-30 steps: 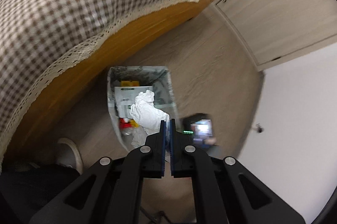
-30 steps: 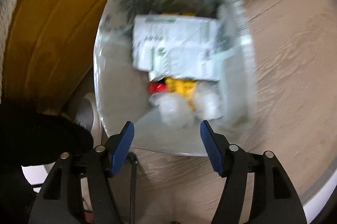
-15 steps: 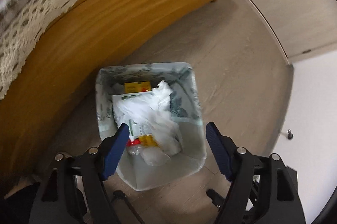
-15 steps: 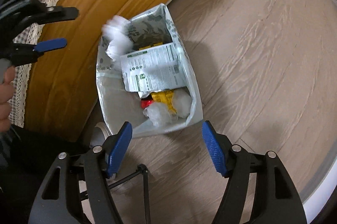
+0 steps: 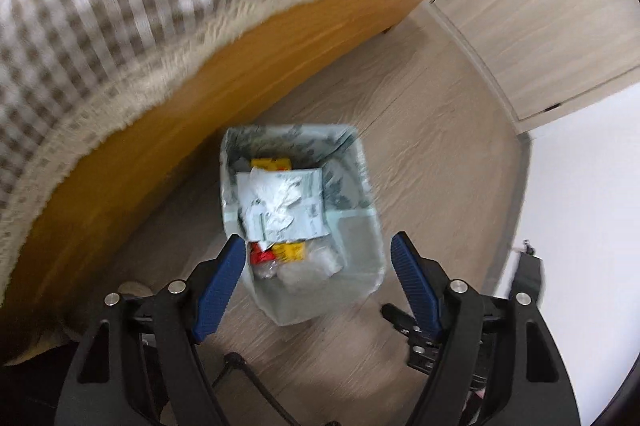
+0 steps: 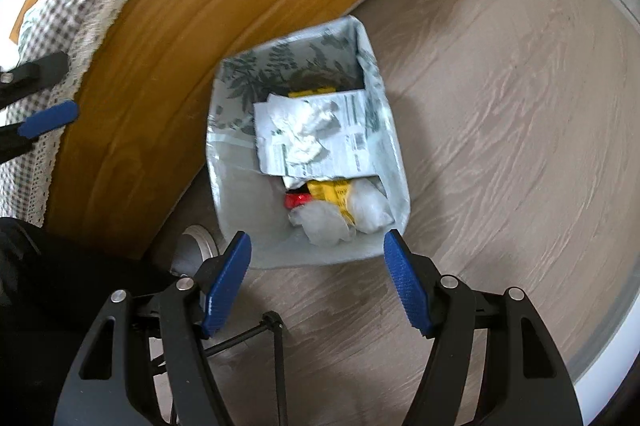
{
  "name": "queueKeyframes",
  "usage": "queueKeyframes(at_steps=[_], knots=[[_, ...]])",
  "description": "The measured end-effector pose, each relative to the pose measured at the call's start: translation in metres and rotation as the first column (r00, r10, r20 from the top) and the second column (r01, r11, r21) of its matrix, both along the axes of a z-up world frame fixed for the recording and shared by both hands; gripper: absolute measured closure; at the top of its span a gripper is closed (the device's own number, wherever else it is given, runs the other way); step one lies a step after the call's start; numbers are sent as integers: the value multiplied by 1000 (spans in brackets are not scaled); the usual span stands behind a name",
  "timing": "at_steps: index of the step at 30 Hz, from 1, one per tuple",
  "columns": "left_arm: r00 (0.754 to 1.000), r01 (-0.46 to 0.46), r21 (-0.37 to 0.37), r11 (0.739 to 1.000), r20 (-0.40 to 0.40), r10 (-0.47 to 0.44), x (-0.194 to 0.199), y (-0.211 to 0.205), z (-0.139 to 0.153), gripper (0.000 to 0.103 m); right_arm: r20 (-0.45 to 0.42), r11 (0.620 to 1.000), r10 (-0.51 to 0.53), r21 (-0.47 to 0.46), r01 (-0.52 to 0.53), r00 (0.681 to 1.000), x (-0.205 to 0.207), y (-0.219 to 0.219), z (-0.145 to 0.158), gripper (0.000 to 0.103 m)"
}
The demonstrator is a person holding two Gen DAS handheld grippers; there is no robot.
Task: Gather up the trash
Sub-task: 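Move both grippers back over the bed toward the bottles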
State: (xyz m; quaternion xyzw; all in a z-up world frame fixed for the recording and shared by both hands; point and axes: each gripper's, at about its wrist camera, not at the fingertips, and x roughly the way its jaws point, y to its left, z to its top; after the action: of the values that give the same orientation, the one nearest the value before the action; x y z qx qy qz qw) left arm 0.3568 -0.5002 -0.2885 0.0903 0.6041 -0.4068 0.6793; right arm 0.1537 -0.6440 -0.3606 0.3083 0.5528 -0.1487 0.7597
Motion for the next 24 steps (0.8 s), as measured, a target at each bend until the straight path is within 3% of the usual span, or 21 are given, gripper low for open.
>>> queueKeyframes(at_steps=[7, 12, 20, 24], knots=[[989, 33, -173, 984, 146, -8, -9, 38, 87, 31, 16, 994, 27, -107, -26, 999, 20, 13, 54, 37], [970, 13, -274, 962, 236, 54, -2, 91, 148, 30, 72, 979, 50, -201, -35, 996, 47, 27, 110, 37], [908, -96, -362, 927, 349, 231, 40, 204, 214, 30, 156, 953, 170, -278, -122, 973, 121, 90, 180, 37], [869, -204, -387, 899, 352, 349, 72, 264, 223, 30, 186, 936, 251, -298, -189, 950, 166, 131, 201, 37]])
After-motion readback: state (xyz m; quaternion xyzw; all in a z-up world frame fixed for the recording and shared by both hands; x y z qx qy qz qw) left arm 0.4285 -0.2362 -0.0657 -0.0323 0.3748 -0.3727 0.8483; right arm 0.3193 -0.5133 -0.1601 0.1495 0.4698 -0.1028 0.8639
